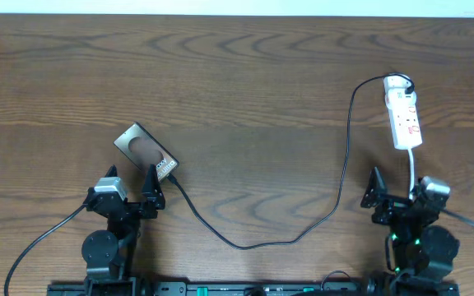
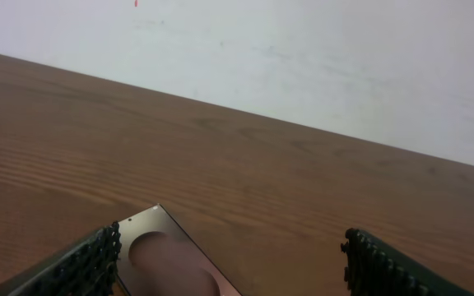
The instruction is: Plug charger to phone and switch on socket
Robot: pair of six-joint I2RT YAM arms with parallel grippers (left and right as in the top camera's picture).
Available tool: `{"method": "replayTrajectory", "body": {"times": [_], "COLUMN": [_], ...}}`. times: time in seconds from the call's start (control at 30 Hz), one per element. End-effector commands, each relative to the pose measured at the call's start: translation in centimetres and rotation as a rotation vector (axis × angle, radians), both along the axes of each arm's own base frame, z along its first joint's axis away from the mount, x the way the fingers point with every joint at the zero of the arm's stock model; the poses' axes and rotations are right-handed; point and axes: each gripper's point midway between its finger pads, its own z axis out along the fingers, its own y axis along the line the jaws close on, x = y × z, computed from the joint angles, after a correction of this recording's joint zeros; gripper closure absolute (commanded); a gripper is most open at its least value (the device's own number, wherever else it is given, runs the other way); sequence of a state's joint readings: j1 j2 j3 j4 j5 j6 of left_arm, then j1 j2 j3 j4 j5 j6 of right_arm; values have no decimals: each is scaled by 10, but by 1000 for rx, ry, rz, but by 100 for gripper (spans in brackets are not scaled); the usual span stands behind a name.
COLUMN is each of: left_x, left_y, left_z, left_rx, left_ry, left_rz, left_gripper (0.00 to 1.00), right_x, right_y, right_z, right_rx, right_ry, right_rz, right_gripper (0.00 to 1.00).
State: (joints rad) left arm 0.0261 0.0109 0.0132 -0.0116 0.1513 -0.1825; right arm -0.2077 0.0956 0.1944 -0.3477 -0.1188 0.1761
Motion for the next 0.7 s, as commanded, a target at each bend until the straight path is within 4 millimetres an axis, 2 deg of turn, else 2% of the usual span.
{"method": "replayTrajectory", "body": {"times": [0.0,0.07,0.67], "left_x": [-1,-1,-1], "left_y": [-2,-2,-2], "left_z": [-14,-14,-14], "left_rx": [3,3,3], "left_ry": [48,48,48], "left_rz": [-12,-12,-12], "left_gripper": [15,15,15], "right_x": [-1,1,1], "right_y": [1,0,0], "right_z": [-9,-23,-20], "right_rx": [22,38,37], "right_ry": [-41,-12,-27], "right_rz": [-6,-10,-10], "right_gripper": [1,1,1]}}
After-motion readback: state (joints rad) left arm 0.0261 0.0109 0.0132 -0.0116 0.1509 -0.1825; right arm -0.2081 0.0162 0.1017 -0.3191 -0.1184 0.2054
